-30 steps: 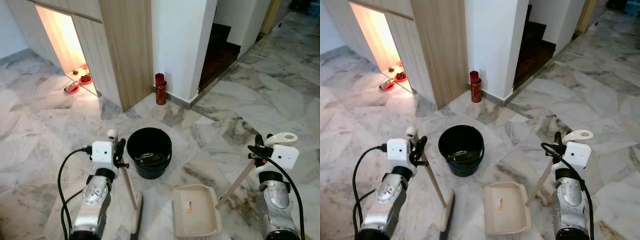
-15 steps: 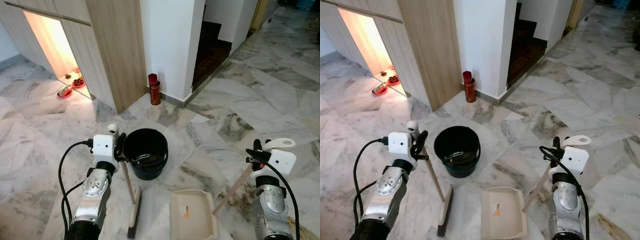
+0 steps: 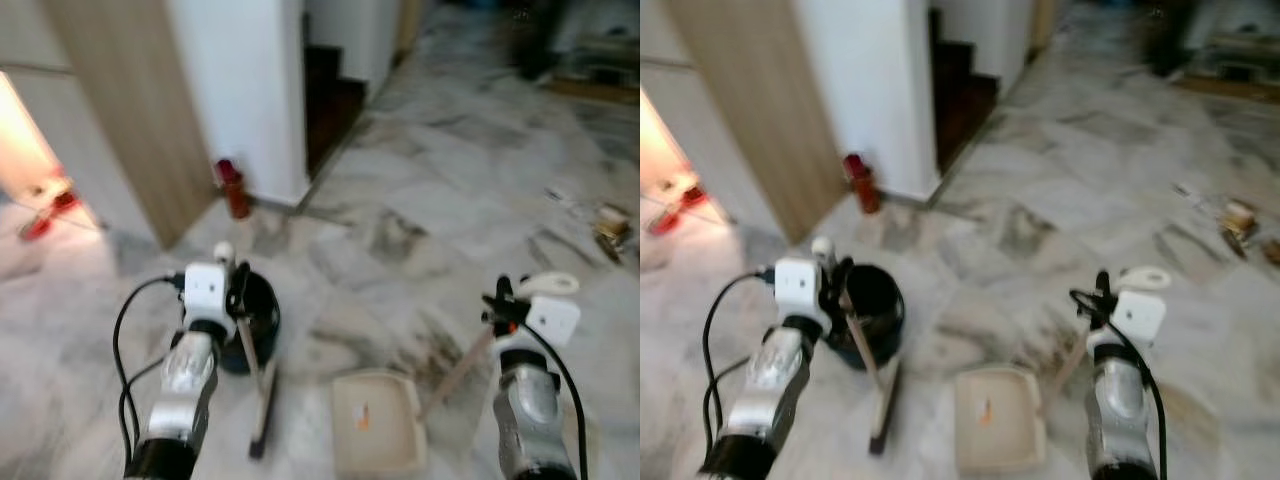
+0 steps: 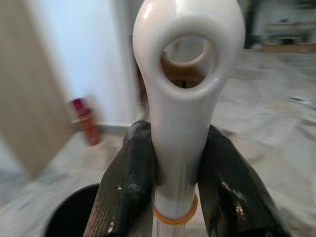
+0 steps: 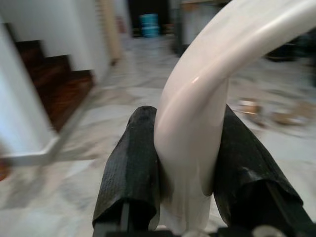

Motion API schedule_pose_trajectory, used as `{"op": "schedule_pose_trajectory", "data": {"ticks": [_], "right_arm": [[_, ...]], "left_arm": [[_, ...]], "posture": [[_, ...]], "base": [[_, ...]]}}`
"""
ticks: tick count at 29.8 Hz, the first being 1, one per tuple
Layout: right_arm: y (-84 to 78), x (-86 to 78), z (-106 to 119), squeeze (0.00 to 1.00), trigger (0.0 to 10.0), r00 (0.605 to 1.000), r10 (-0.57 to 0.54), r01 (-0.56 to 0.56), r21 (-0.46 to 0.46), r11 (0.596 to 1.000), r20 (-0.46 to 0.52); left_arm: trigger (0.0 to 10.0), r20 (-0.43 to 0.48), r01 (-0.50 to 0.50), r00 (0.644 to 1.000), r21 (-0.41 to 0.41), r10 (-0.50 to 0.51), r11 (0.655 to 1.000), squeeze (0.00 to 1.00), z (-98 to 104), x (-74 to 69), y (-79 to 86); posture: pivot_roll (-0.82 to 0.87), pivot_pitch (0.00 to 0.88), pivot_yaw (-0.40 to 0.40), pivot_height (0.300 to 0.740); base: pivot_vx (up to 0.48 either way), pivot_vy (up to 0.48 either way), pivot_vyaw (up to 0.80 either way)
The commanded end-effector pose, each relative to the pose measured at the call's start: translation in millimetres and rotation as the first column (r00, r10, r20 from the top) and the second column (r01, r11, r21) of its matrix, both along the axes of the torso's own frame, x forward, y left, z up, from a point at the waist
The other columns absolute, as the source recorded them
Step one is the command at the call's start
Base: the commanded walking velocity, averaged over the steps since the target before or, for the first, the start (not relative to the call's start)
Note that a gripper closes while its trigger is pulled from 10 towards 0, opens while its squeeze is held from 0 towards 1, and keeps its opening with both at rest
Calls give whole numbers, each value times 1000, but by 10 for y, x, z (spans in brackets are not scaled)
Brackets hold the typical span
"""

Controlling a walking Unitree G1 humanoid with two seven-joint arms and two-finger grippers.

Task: Sweep floor

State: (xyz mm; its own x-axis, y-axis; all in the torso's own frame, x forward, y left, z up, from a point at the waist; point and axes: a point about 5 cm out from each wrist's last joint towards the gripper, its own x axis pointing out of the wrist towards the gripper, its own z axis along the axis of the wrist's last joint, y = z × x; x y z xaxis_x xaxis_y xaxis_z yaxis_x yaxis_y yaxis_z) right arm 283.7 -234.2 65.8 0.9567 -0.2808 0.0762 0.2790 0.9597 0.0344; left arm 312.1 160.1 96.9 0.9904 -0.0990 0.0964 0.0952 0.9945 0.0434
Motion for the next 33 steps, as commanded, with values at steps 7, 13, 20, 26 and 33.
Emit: {"op": "schedule_pose_trajectory", "data": {"ticks": [7,13,20,26,33], "right_arm": [[-27,20,72,0,10000,1000,2,-2,-5,1000,30],[-50,15,78,0,10000,1000,1,-1,-11,1000,29],[-69,13,84,0,10000,1000,3,-3,-11,1000,27],[-55,21,92,0,10000,999,8,-8,-16,1000,31],[-32,24,94,0,10000,999,18,-17,-23,1000,36]], "left_arm": [[10000,37,2,999,-5,-1,1000,0,43,-1,-30],[10000,38,4,999,-13,-4,1000,0,34,-2,-41],[10000,44,8,999,-33,-6,999,0,34,-7,-62],[10000,41,16,999,-26,-15,1000,0,22,-12,-77],[10000,35,12,999,-23,-11,1000,0,16,-2,-71]], "posture": [[-54,0,52,740],[-61,0,46,740],[-66,0,40,740],[-71,0,42,740],[-71,0,48,740]], "base": [[0,0,-784],[0,0,-781],[0,0,-781],[0,0,-781],[0,0,-221]]}}
